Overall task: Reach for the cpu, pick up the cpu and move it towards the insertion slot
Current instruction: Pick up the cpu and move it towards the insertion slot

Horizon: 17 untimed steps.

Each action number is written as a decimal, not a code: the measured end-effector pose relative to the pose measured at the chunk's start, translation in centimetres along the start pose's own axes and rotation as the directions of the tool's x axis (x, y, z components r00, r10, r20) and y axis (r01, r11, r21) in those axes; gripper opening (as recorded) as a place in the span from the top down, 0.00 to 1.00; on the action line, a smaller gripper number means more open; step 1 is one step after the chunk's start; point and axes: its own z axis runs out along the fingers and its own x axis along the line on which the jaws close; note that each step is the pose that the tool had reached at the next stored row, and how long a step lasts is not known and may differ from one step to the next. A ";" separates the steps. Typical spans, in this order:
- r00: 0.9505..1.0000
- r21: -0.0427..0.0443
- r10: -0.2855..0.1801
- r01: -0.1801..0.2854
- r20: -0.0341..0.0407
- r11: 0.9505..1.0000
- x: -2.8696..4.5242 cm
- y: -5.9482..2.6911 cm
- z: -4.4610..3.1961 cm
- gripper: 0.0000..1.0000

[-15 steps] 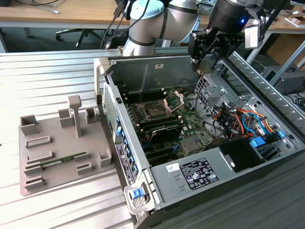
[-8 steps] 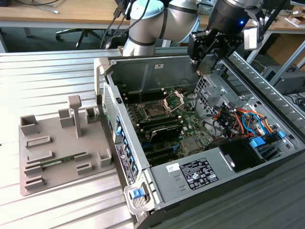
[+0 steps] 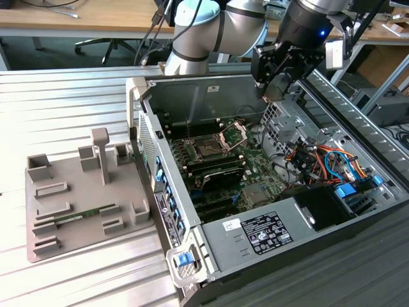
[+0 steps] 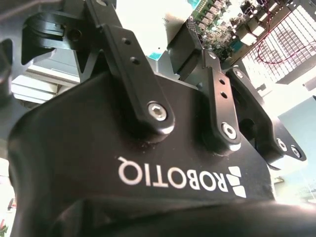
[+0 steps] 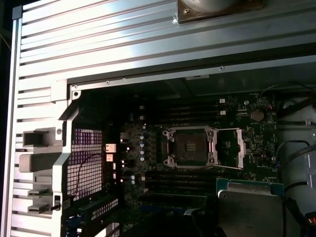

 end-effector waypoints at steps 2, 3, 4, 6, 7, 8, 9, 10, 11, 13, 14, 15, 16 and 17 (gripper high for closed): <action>1.000 0.000 0.000 0.000 0.000 1.000 0.00 0.00 0.06 0.45; 1.000 0.000 0.000 0.000 0.000 1.000 0.00 -0.01 0.08 0.45; 1.000 0.000 0.000 0.000 0.000 1.000 0.00 -0.01 0.11 0.45; 1.000 0.000 0.000 0.000 0.000 1.000 0.00 -0.01 0.18 0.45; 1.000 0.000 0.000 0.000 0.000 1.000 0.00 -0.02 0.21 0.45; 1.000 0.000 0.000 0.000 0.000 1.000 0.00 -0.02 0.23 0.45; 1.000 0.000 0.000 0.000 0.000 1.000 0.00 -0.02 0.26 0.45; 1.000 0.000 0.000 0.000 0.000 1.000 0.01 -0.02 0.31 0.45; 1.000 0.000 0.000 0.000 0.000 1.000 0.01 -0.03 0.34 0.45; 1.000 0.000 0.000 0.000 0.000 1.000 0.01 -0.03 0.40 0.45; 1.000 0.000 0.000 0.000 0.000 1.000 0.01 -0.03 0.43 0.45; 1.000 0.000 0.000 0.000 0.000 1.000 0.01 -0.04 0.46 0.45; 1.000 0.000 0.000 0.000 0.000 1.000 0.01 -0.04 0.49 0.45; 1.000 0.000 0.000 0.000 0.000 1.000 0.01 -0.04 0.51 0.45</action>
